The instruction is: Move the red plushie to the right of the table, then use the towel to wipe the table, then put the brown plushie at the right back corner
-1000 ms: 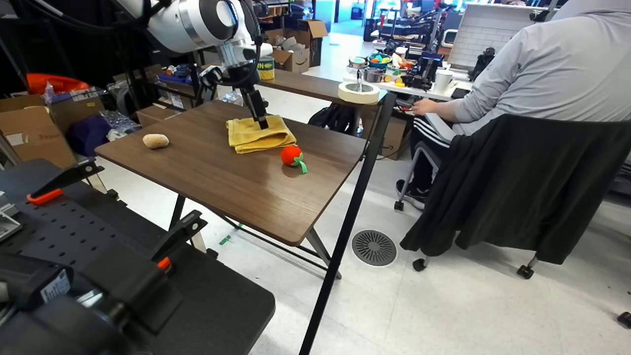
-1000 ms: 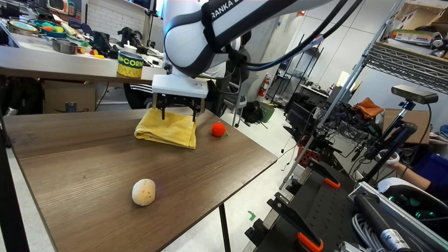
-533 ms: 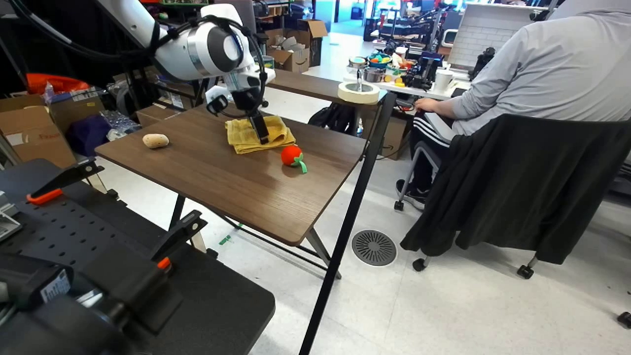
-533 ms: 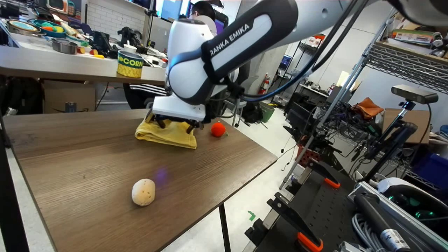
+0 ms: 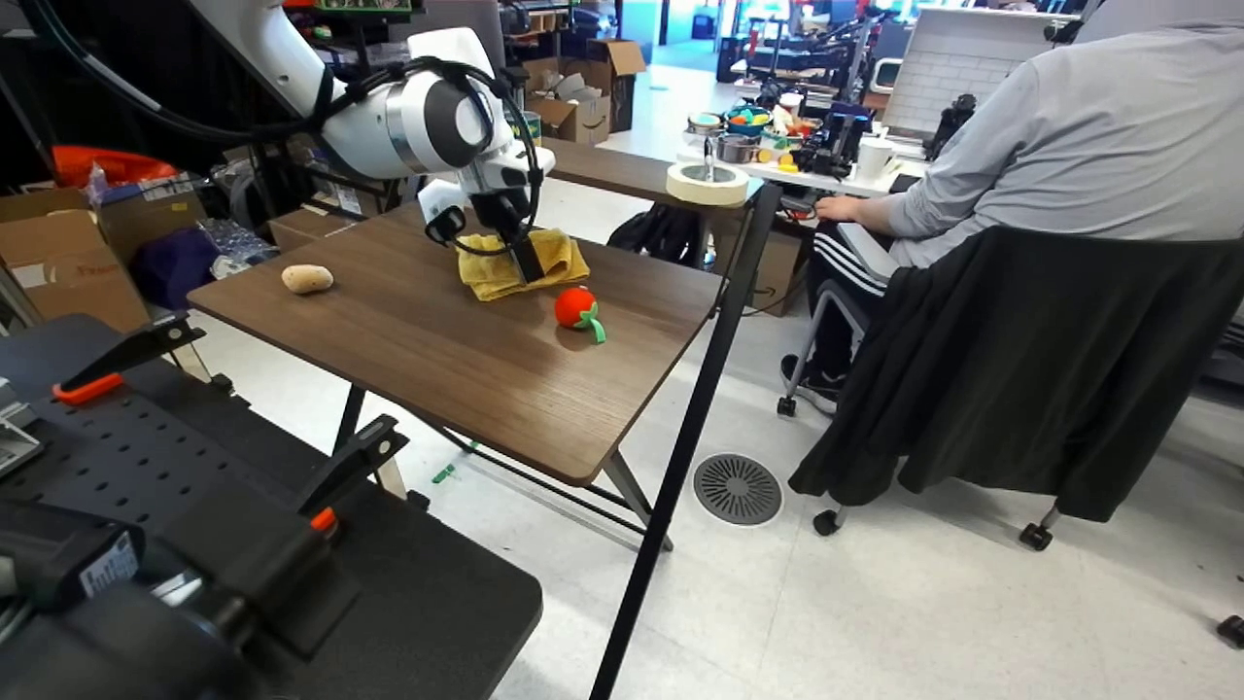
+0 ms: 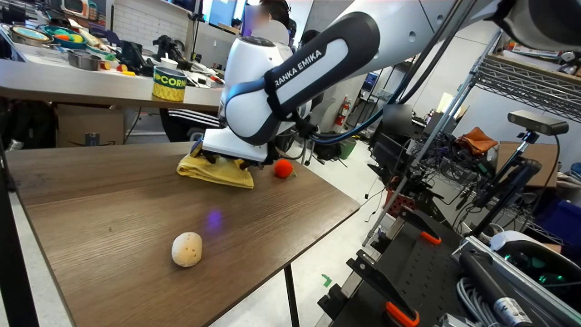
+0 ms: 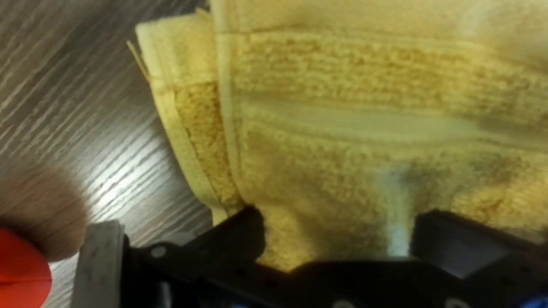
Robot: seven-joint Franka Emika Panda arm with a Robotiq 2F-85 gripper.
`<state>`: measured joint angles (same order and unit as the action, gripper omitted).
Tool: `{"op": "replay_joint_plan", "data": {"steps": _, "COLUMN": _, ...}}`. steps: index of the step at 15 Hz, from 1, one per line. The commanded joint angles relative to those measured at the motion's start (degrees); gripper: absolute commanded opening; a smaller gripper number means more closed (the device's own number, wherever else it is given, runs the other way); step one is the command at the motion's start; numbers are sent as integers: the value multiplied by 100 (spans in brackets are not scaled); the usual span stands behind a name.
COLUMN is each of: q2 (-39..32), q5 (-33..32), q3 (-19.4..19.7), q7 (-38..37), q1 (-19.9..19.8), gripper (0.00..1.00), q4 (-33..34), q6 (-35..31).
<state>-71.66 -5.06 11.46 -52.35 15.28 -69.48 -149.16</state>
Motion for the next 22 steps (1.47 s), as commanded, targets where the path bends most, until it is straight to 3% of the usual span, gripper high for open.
{"op": "replay_joint_plan", "data": {"steps": 1, "q2": -253, "q5": 52, "q3": 308, "q7": -160, "q1": -111, "gripper": 100, "q4": -102, "q6": -439}}
{"op": "replay_joint_plan", "data": {"steps": 5, "q2": -262, "q5": 89, "q3": 193, "q7": -40, "q1": -118, "gripper": 100, "q4": -147, "q6": -636}}
{"op": "replay_joint_plan", "data": {"steps": 11, "q2": -423, "q5": 62, "q3": -481, "q7": 870, "q1": 408, "gripper": 100, "q4": 232, "q6": -973}}
{"op": "replay_joint_plan", "data": {"steps": 14, "q2": -632, "q5": 156, "q3": -730, "q7": 1077, "q1": 728, "gripper": 100, "q4": 668, "q6": -751}}
{"op": "replay_joint_plan", "data": {"steps": 18, "q2": -689, "q5": 160, "q3": -357, "q7": 847, "q1": 801, "gripper": 100, "q4": 670, "q6": -584}}
{"op": "replay_joint_plan", "data": {"steps": 22, "q2": -405, "q5": 128, "q3": 353, "q7": 120, "q1": 681, "gripper": 100, "q4": -3, "q6": -832}}
